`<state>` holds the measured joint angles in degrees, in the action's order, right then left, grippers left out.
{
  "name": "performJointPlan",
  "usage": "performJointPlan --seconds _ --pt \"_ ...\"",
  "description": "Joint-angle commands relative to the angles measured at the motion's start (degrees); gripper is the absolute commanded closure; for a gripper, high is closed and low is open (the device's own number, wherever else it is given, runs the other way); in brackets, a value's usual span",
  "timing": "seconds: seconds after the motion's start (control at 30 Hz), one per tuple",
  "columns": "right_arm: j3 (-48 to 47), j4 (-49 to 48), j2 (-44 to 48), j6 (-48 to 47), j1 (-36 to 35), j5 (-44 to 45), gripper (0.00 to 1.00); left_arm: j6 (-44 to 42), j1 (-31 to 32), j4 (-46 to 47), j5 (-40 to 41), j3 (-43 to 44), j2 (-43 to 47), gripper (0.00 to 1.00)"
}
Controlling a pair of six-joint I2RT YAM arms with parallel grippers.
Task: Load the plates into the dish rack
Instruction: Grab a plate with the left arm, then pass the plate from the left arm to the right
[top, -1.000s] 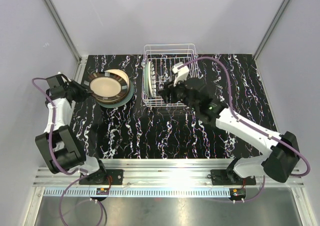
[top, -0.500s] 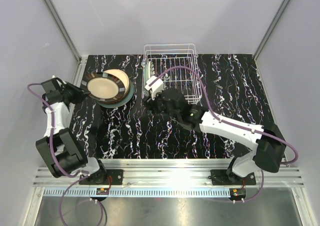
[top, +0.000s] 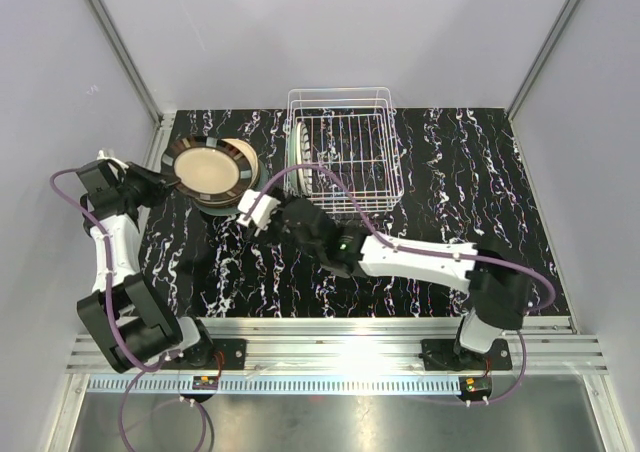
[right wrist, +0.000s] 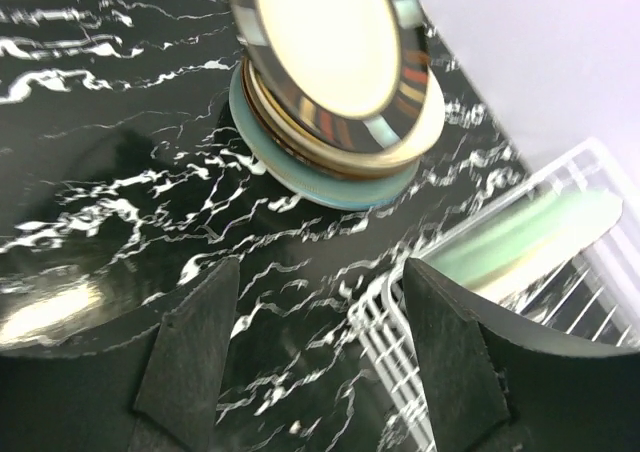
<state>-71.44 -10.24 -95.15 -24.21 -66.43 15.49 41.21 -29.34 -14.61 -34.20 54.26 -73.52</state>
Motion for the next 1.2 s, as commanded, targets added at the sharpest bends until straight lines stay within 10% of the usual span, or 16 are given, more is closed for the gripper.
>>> performJointPlan --seconds 0.0,0.67,1.17 --pt "-4.9 -5.9 -5.2 -11.2 -1.3 1.7 0.26 4.8 -0.4 10.2 -7.9 1.0 3.5 1.00" --pt "-30.4 -12.6 -31.7 -35.7 -1.5 9.3 0.23 5.5 4.5 10.0 -11.2 1.7 6.6 1.00" --pt "-31.1 -20.8 -34.7 -43.3 -1.2 11.4 0.70 7.0 4.5 11.4 -12.4 1.1 6.5 1.00"
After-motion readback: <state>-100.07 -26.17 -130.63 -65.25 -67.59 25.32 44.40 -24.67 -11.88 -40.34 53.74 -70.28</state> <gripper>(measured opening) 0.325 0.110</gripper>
